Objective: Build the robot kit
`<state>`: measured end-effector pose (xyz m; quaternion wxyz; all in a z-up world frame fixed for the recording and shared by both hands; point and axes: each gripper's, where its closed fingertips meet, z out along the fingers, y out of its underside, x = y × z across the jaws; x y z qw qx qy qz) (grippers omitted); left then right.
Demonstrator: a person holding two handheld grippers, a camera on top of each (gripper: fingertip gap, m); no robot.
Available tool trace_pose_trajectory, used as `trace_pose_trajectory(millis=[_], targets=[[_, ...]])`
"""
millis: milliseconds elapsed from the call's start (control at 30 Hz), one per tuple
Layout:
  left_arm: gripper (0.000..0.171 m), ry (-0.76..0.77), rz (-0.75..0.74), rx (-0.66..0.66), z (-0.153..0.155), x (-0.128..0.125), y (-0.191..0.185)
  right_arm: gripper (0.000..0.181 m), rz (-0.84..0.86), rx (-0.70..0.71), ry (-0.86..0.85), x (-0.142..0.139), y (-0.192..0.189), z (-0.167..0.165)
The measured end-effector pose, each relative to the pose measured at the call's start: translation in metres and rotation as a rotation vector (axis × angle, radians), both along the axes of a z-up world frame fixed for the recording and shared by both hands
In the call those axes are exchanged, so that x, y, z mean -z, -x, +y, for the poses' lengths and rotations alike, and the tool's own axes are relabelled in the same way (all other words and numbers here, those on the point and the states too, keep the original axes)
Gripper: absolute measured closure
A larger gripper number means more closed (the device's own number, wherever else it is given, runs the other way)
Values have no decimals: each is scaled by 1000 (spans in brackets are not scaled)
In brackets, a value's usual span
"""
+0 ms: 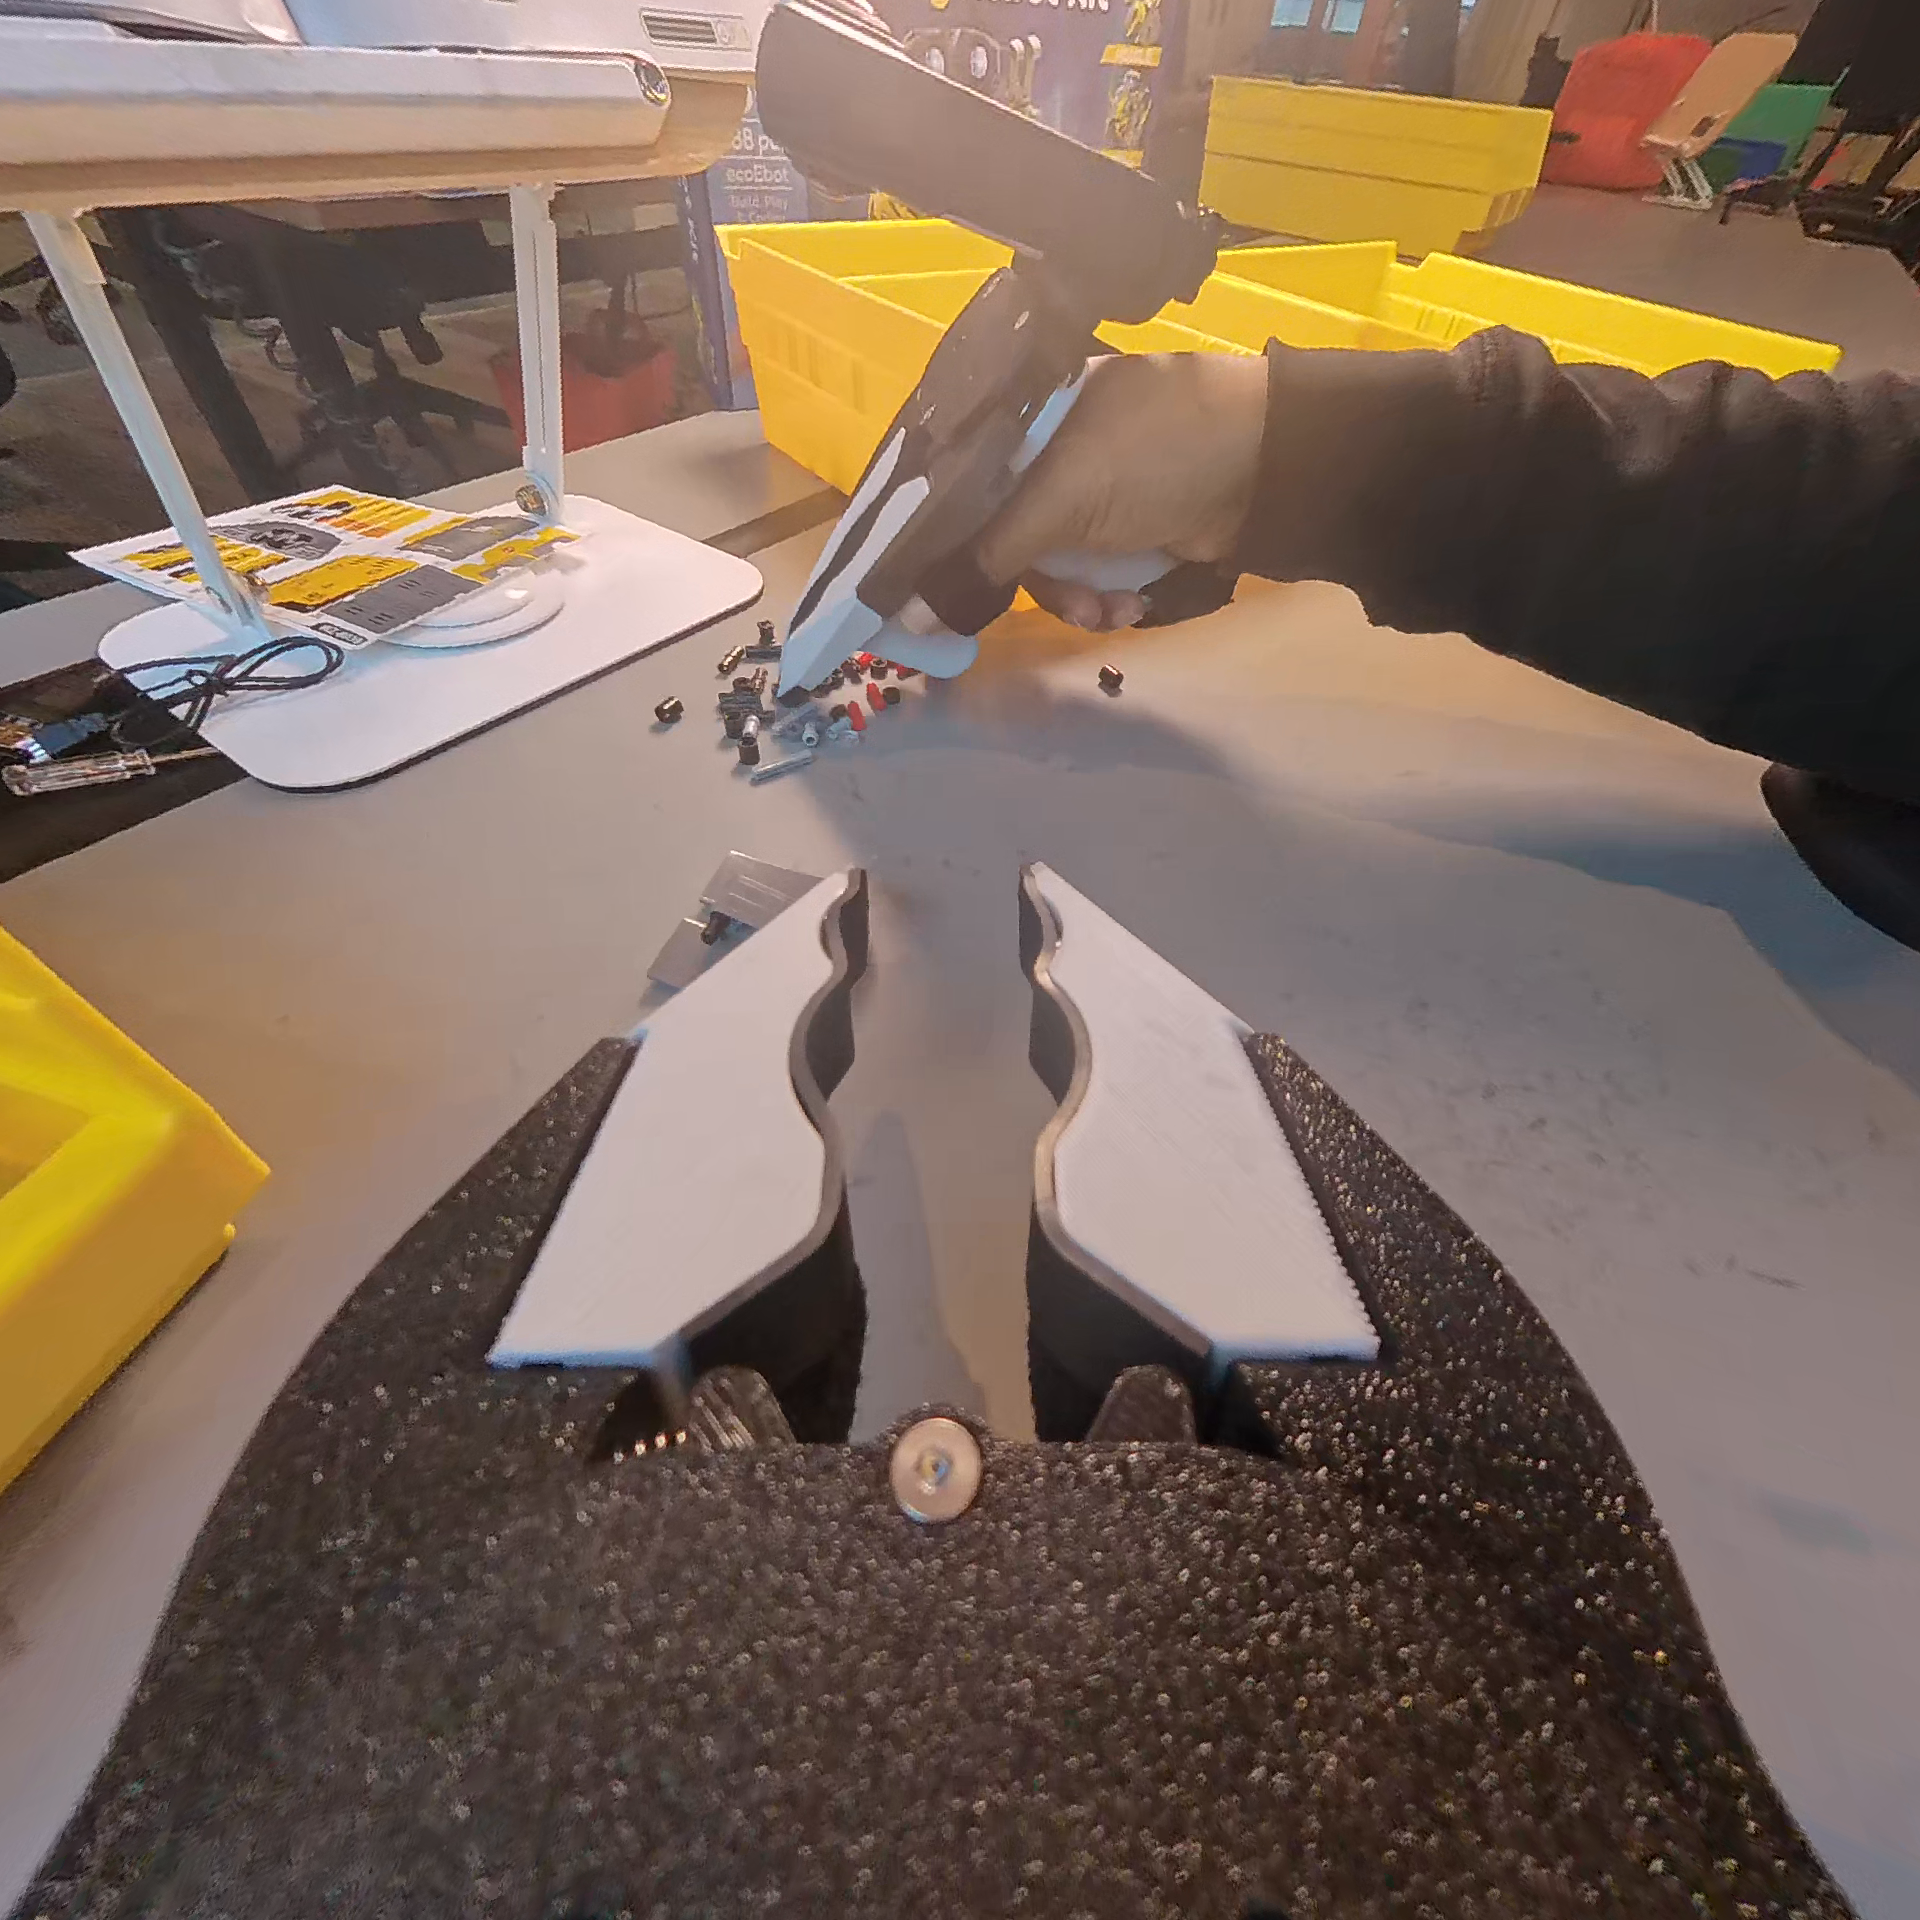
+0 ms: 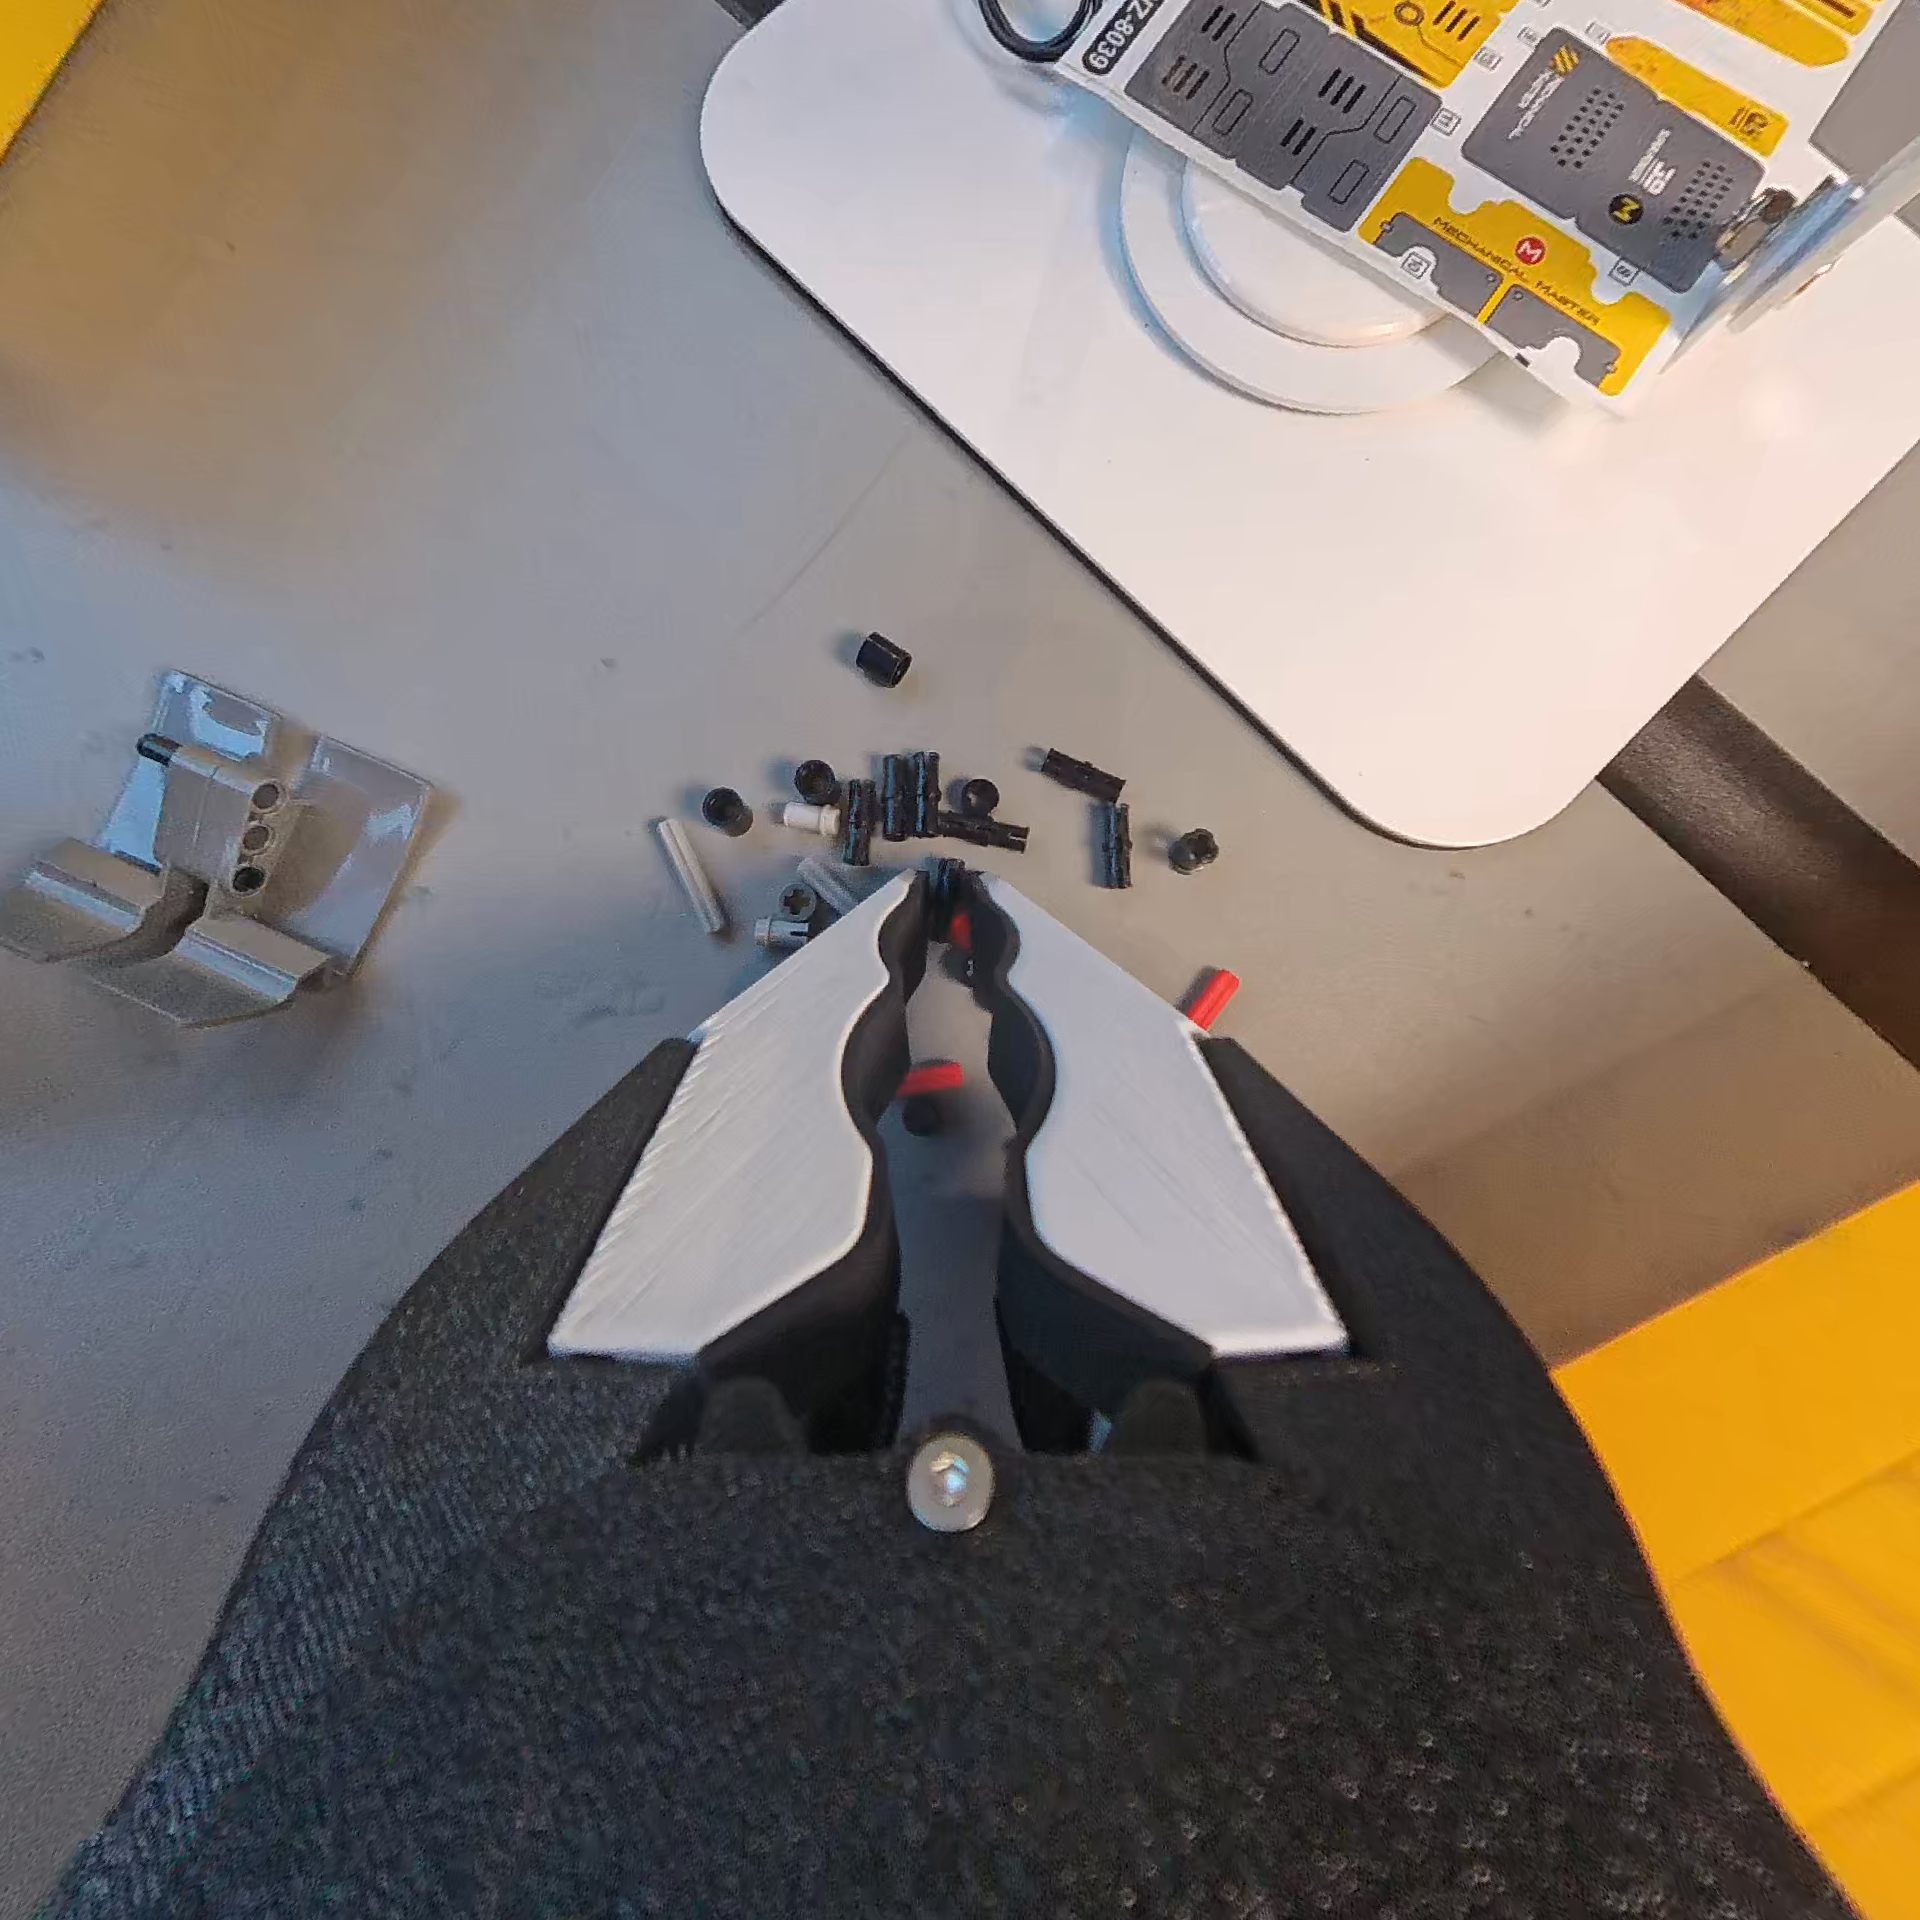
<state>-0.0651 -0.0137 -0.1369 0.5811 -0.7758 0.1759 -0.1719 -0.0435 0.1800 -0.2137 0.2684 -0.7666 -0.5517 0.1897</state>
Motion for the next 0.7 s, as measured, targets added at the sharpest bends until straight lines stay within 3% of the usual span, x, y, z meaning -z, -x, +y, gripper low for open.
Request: trace_pose_trajectory(millis=[200, 300, 367, 433, 533, 700], targets=[[143, 6, -4, -5, 1, 1, 2, 177, 15, -21, 13, -4, 1, -1], [144, 2, 0, -7, 0, 0, 2, 177, 142, -96, -24, -46, 4, -15], [144, 1, -3, -8, 1, 0, 3, 176, 226, -171, -40, -79, -2, -36], [143, 1, -6, -7, 1, -1, 3, 176, 235, -247, -19, -94, -16, -65], [143, -5, -1, -6, 0, -2, 2, 176, 177, -340, -5, -83, -40, -116], [143, -6, 20, -10, 1, 0, 1, 176, 89, -396, 11, -32, -63, -194]])
